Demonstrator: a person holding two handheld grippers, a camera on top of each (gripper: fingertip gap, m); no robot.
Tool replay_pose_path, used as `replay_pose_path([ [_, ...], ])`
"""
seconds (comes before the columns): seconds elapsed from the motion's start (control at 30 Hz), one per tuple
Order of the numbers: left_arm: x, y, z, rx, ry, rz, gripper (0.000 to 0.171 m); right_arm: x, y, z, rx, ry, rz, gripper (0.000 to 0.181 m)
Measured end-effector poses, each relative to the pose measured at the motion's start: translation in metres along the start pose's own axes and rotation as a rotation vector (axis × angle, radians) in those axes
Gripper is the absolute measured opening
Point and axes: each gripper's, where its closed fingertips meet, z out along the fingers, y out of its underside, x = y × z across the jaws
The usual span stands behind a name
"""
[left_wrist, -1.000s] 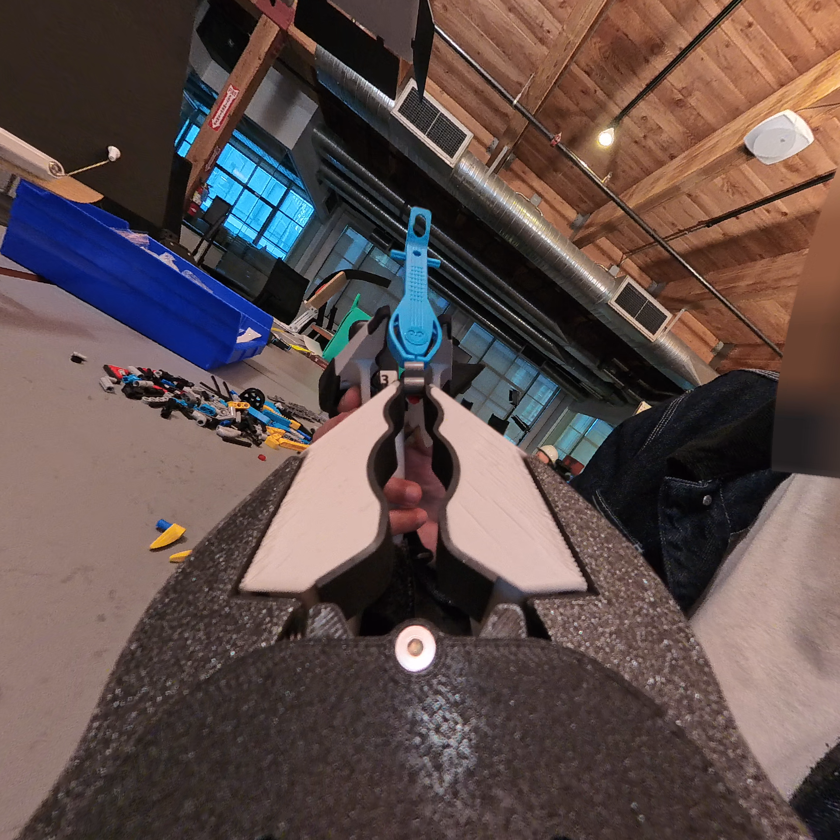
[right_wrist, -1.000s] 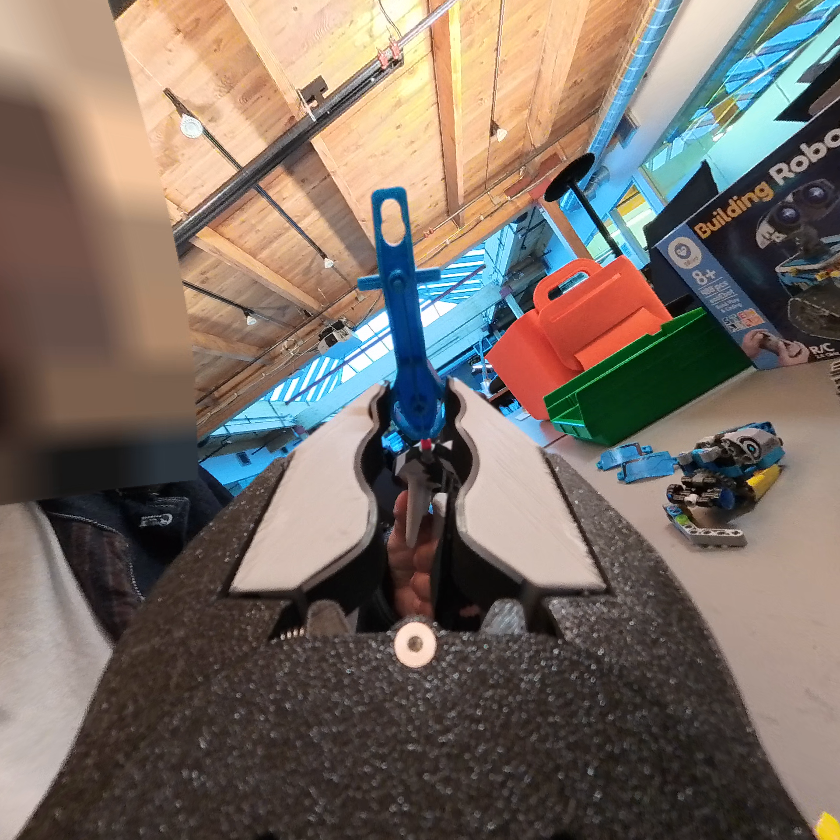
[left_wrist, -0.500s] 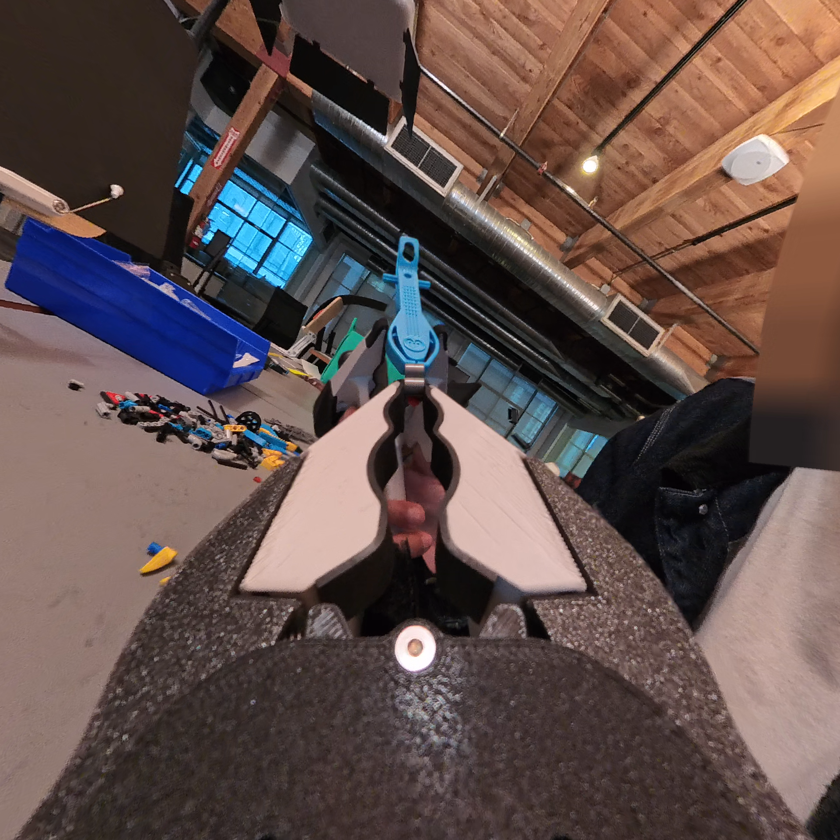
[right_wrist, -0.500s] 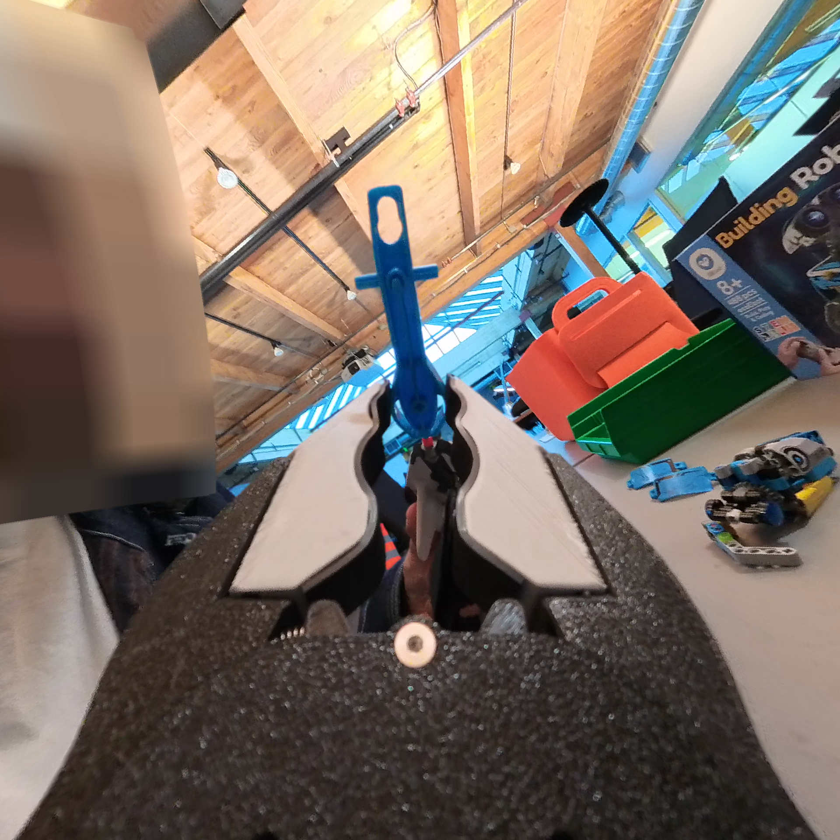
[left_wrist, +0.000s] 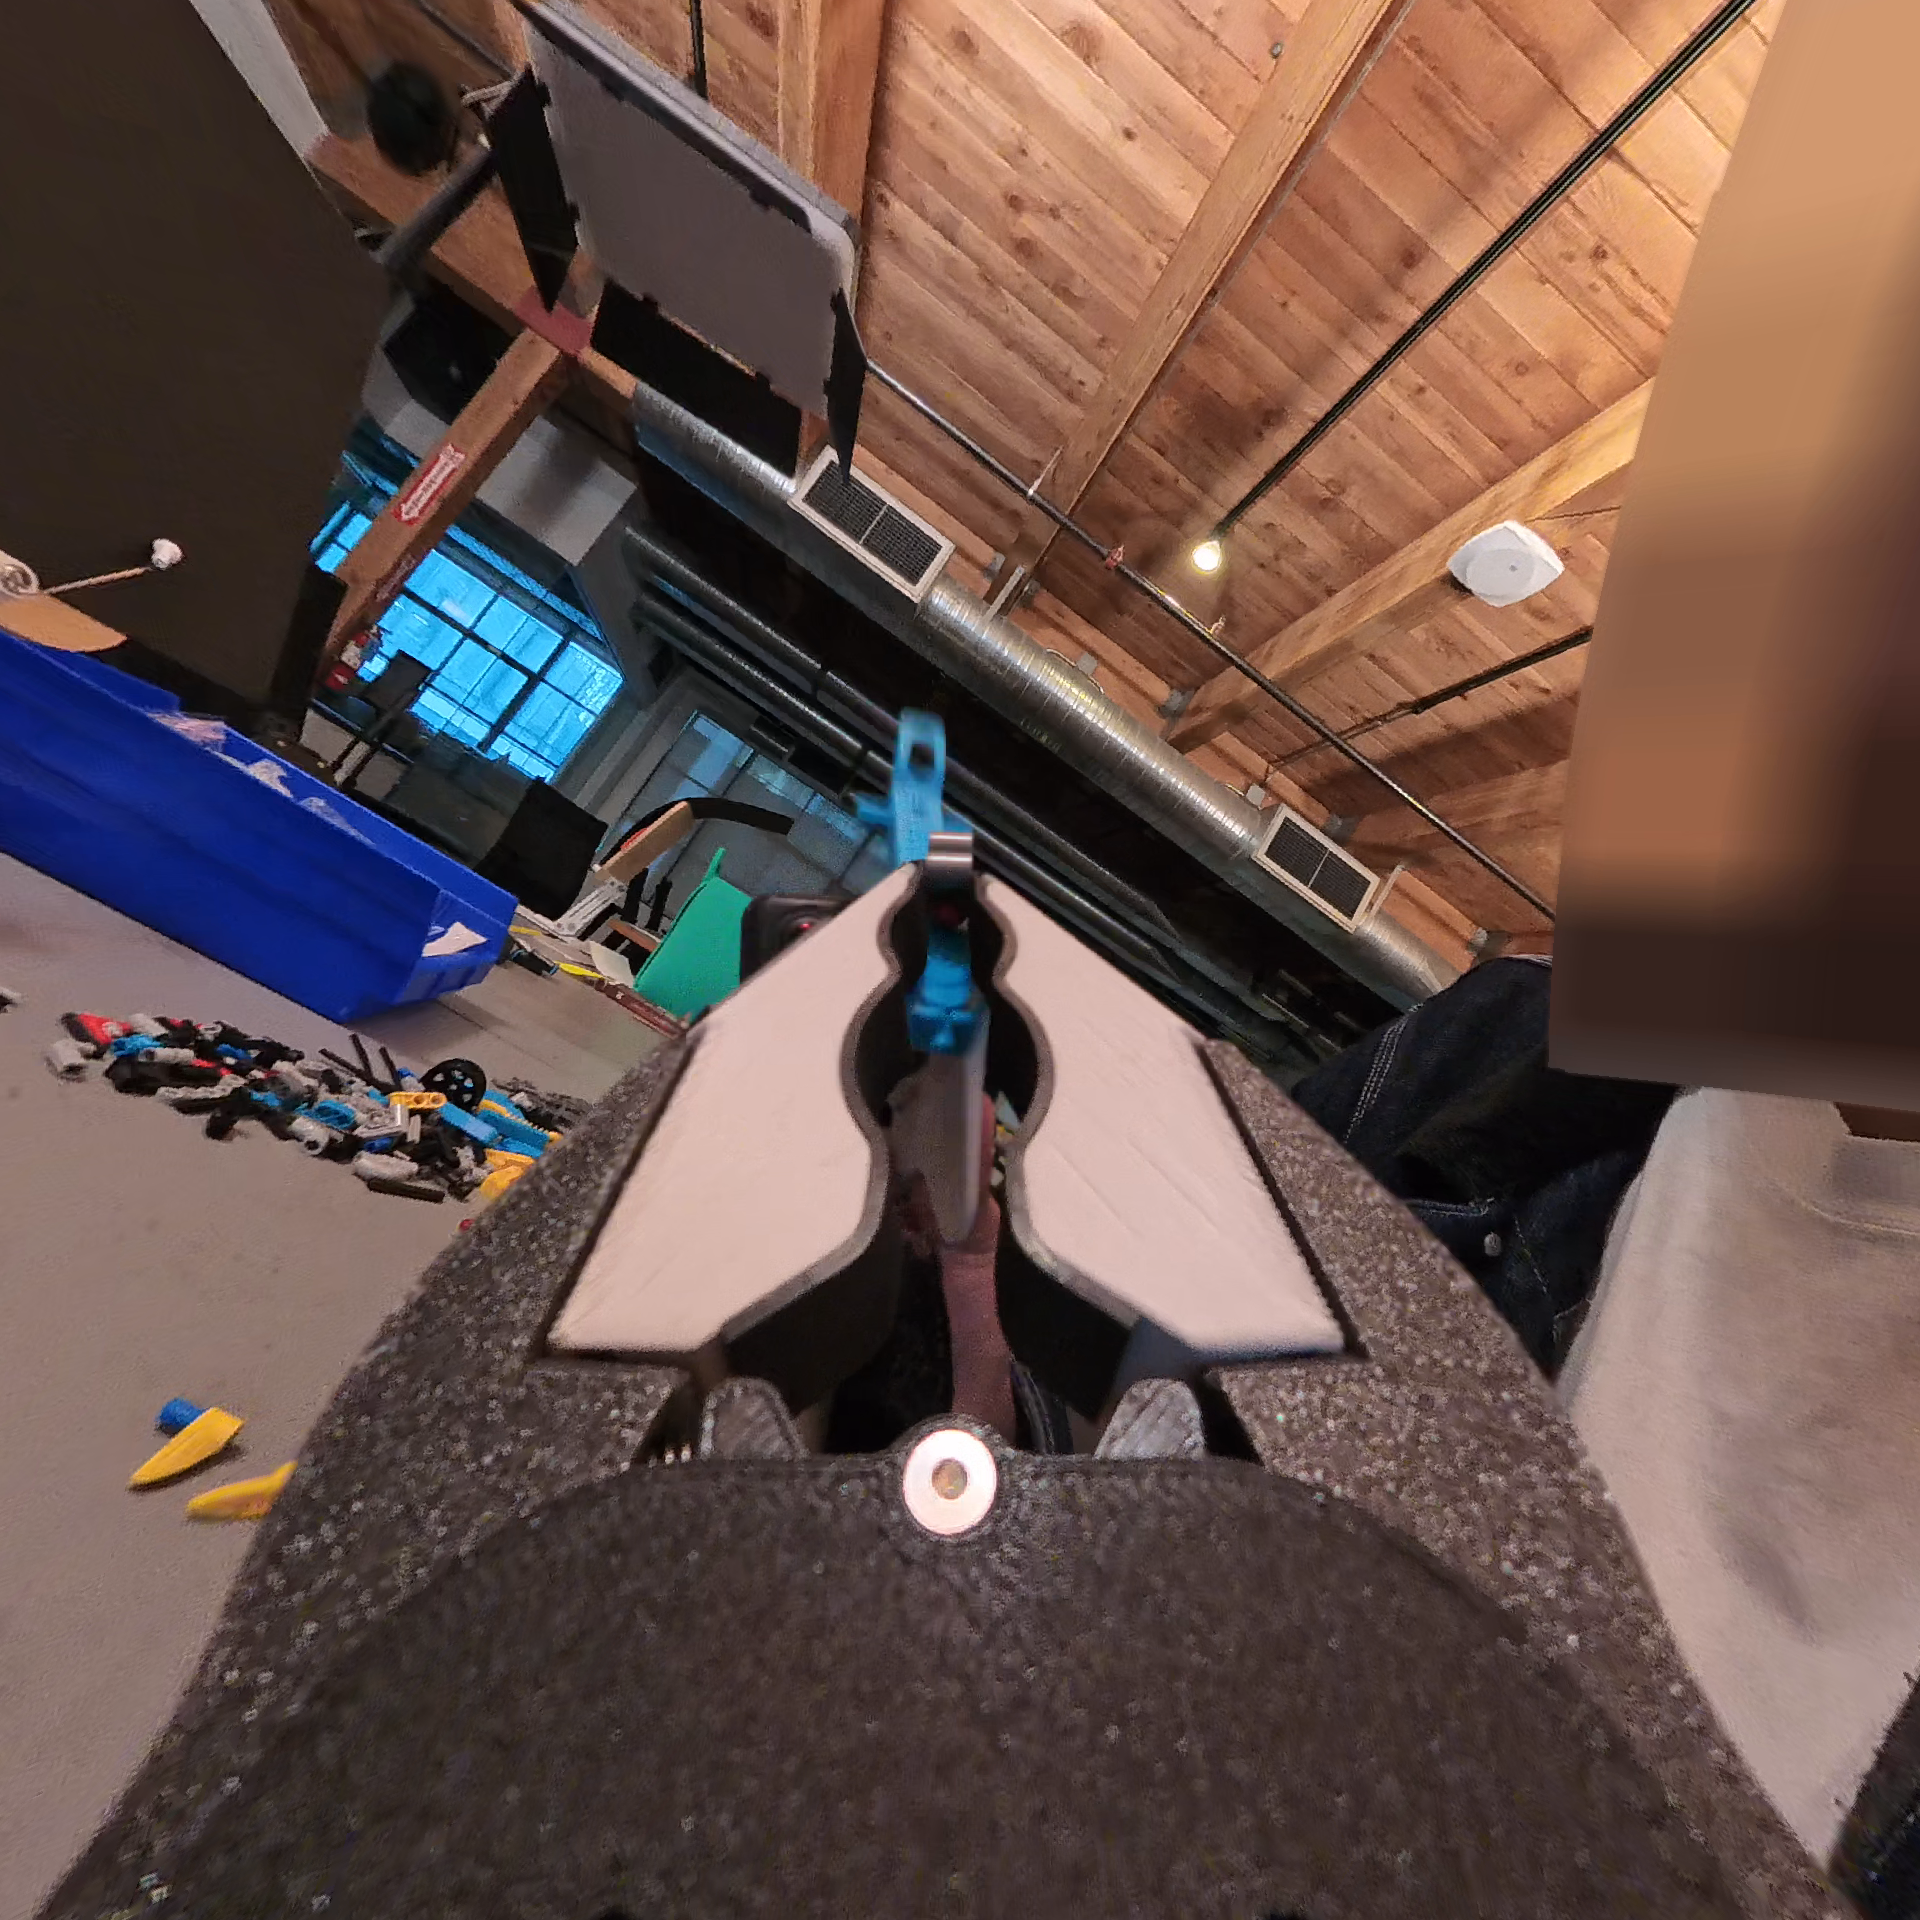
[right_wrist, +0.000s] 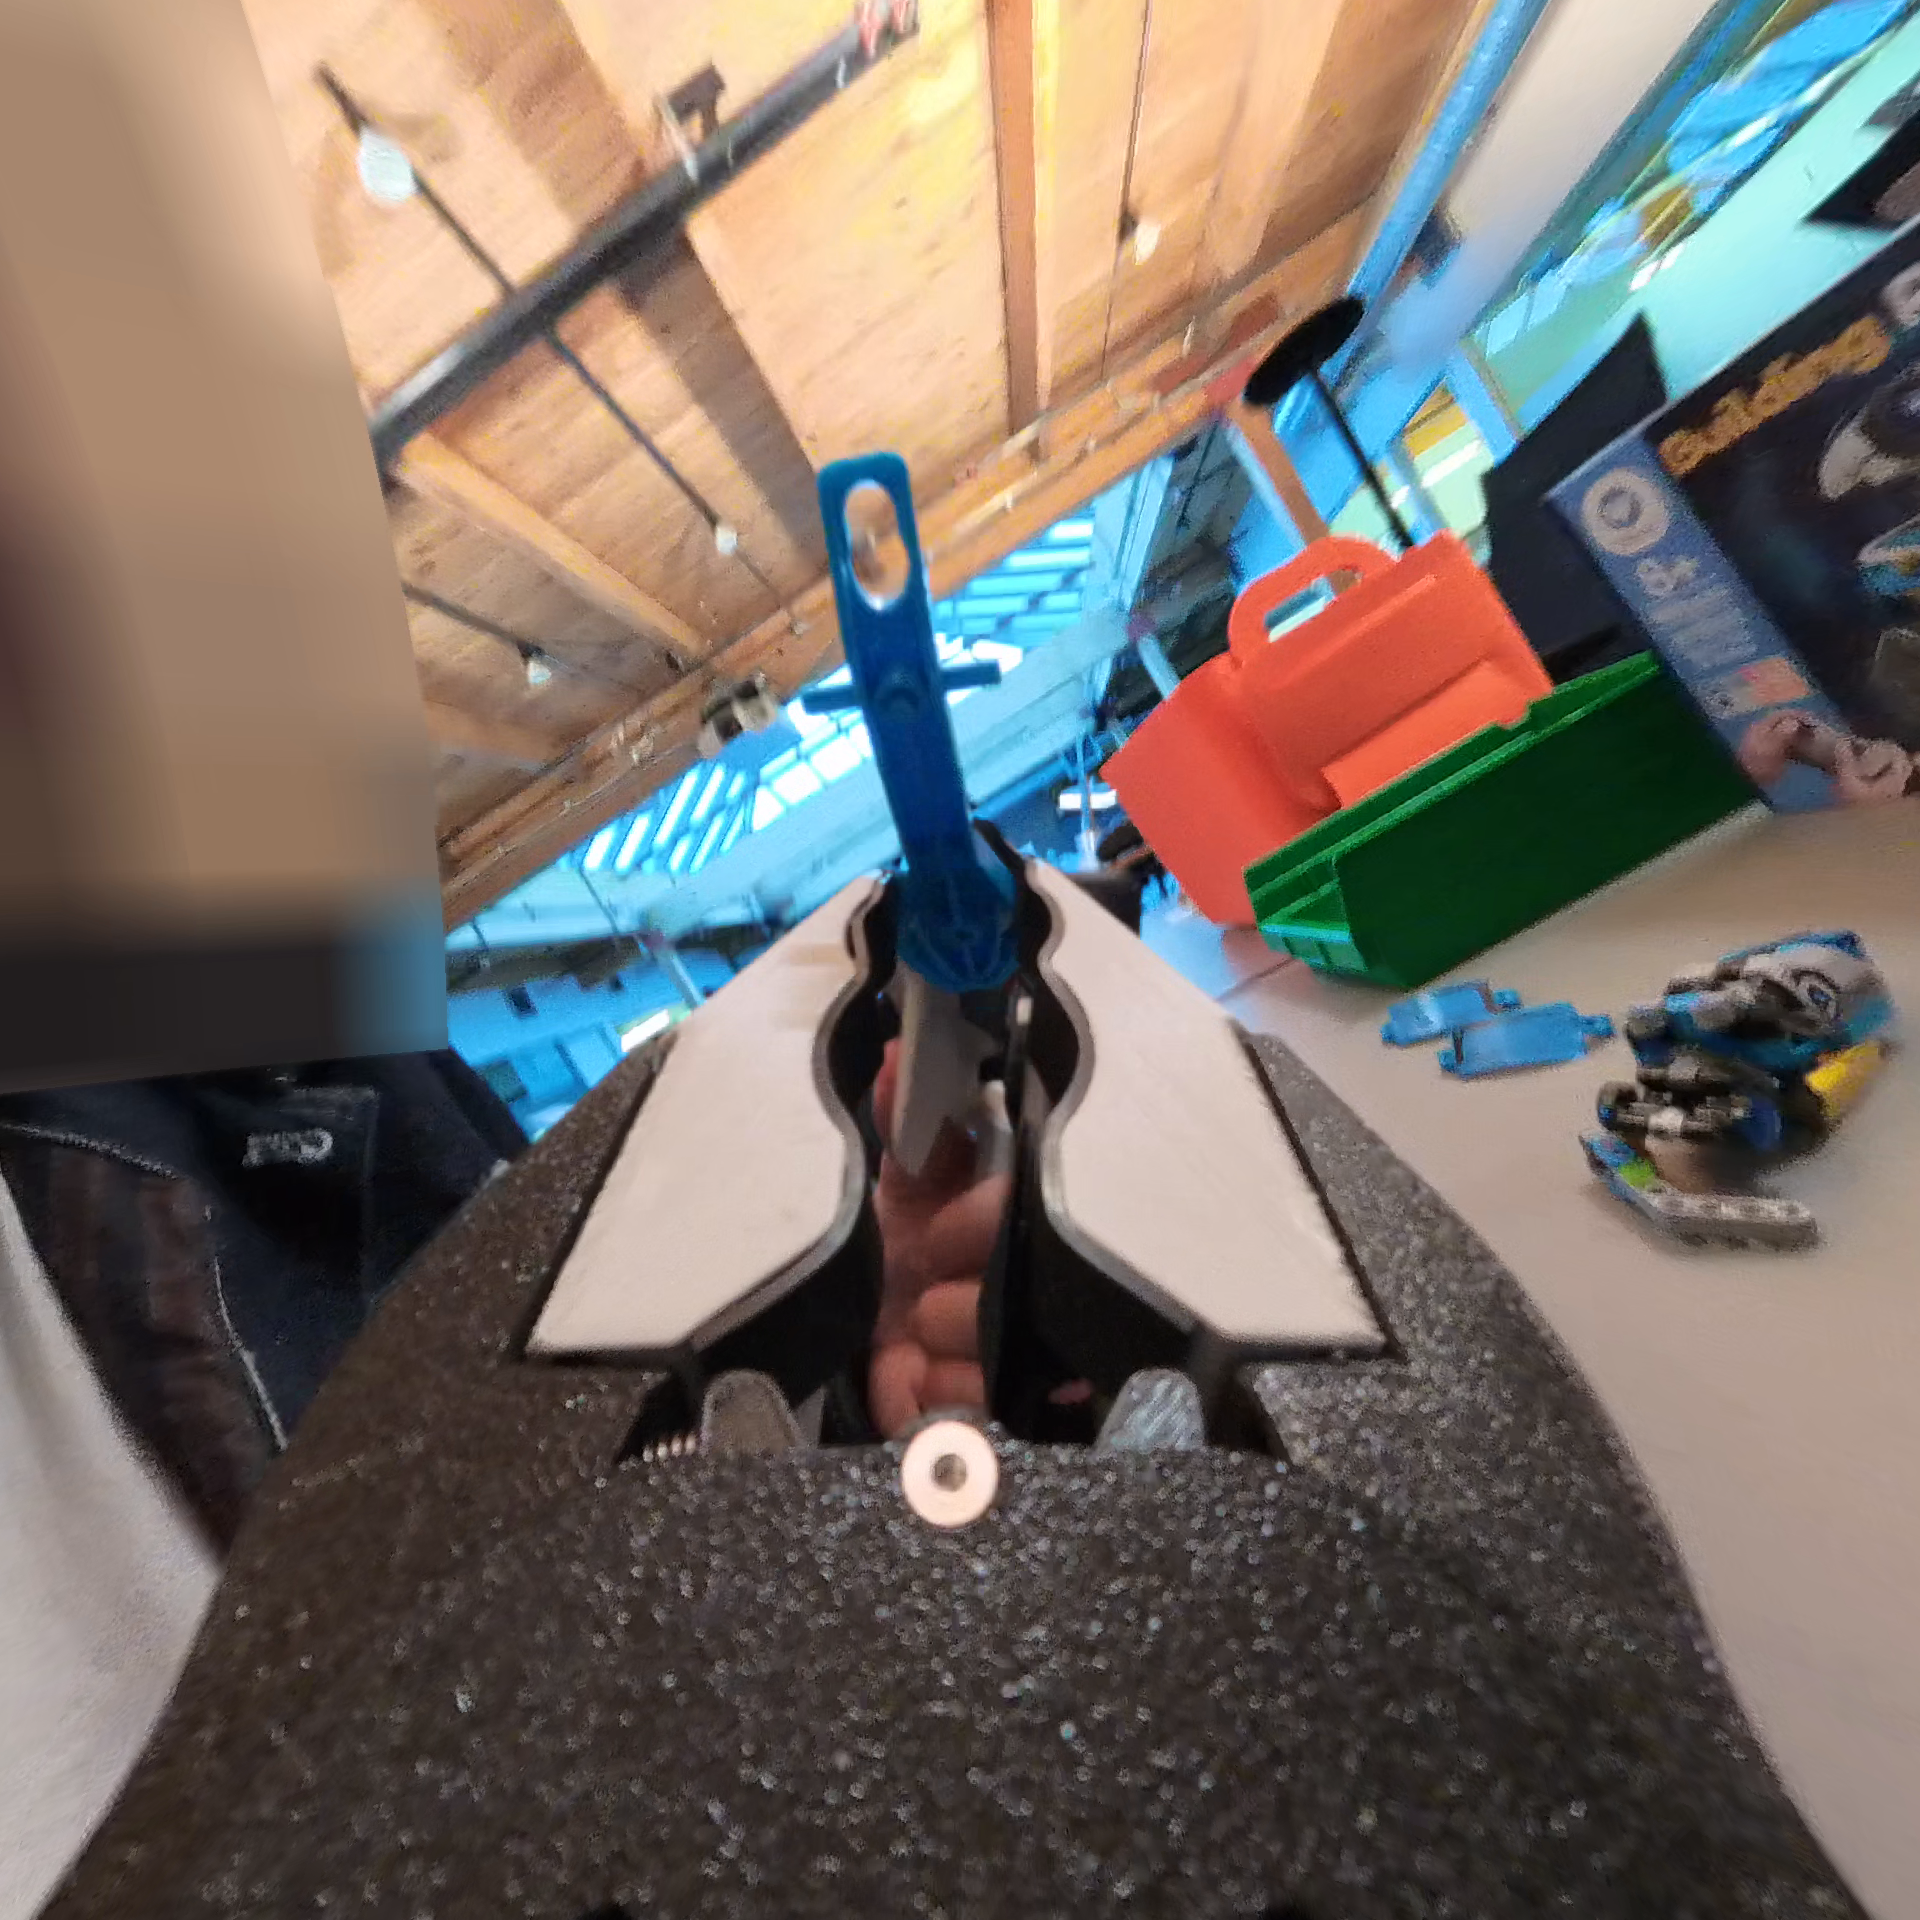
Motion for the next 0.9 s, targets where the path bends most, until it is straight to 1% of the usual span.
replay_pose_path([
  [0.07, -0.015, -0.002, -0.007, -0.017, -0.103, 0.056, 0.006, 0.012, -0.033, -0.020, 0.132, 0.006, 0.059, 0.021],
  [0.1, -0.015, -0.004, -0.010, -0.009, -0.093, 0.028, 0.005, 0.023, -0.039, -0.029, 0.114, 0.060, 0.057, 0.021],
  [0.13, -0.015, -0.007, -0.012, 0.003, -0.090, 0.010, 0.004, 0.029, -0.038, -0.033, 0.054, 0.119, 0.021, 0.019],
  [0.17, -0.017, -0.007, -0.013, 0.001, -0.099, 0.010, 0.005, 0.032, -0.034, -0.035, -0.028, 0.176, -0.058, 0.020],
  [0.2, -0.016, -0.007, -0.013, -0.003, -0.090, 0.005, 0.005, 0.044, -0.020, -0.040, -0.180, 0.275, -0.152, 0.021],
  [0.23, -0.014, -0.006, -0.012, -0.010, -0.068, -0.013, 0.005, 0.064, -0.004, -0.055, -0.384, 0.415, -0.248, 0.022],
  [0.27, -0.012, -0.003, -0.011, -0.020, -0.046, -0.038, 0.006, 0.085, 0.007, -0.079, -0.581, 0.551, -0.328, 0.022],
  [0.3, -0.011, -0.001, -0.010, -0.027, -0.037, -0.056, 0.006, 0.098, 0.018, -0.107, -0.771, 0.651, -0.357, 0.022],
  [0.33, -0.012, 0.000, -0.010, -0.028, -0.038, -0.062, 0.006, 0.106, 0.024, -0.134, -0.923, 0.736, -0.372, 0.022],
  [0.37, -0.012, -0.001, -0.010, -0.023, -0.040, -0.064, 0.006, 0.109, 0.027, -0.156, -1.039, 0.803, -0.393, 0.022],
  [0.43, -0.016, -0.003, -0.011, -0.018, -0.048, -0.086, 0.005, 0.100, 0.036, -0.184, -1.210, 0.830, -0.390, 0.022],
  [0.53, -0.028, 0.005, -0.012, -0.049, -0.093, -0.132, 0.006, 0.088, 0.044, -0.211, -1.366, 0.823, -0.411, 0.022],
  [0.63, -0.046, 0.017, -0.015, -0.129, -0.216, -0.097, 0.006, 0.084, 0.045, -0.242, -1.462, 0.858, -0.370, 0.021],
  [0.67, -0.051, 0.023, -0.016, -0.169, -0.261, -0.058, 0.006, 0.082, 0.045, -0.250, -1.481, 0.868, -0.332, 0.021],
  [0.73, -0.062, 0.035, -0.018, -0.273, -0.369, 0.074, 0.006, 0.080, 0.042, -0.256, -1.475, 0.883, -0.314, 0.023],
  [0.8, -0.067, 0.043, -0.019, -0.371, -0.447, 0.240, 0.006, 0.081, 0.038, -0.251, -1.441, 0.877, -0.333, 0.035],
  [0.83, -0.068, 0.048, -0.018, -0.419, -0.470, 0.325, 0.006, 0.080, 0.035, -0.243, -1.403, 0.854, -0.346, 0.041],
  [0.87, -0.068, 0.051, -0.018, -0.463, -0.497, 0.423, 0.006, 0.078, 0.033, -0.226, -1.333, 0.806, -0.355, 0.047],
  [0.9, -0.069, 0.053, -0.018, -0.505, -0.533, 0.545, 0.006, 0.074, 0.029, -0.204, -1.230, 0.753, -0.366, 0.046],
])
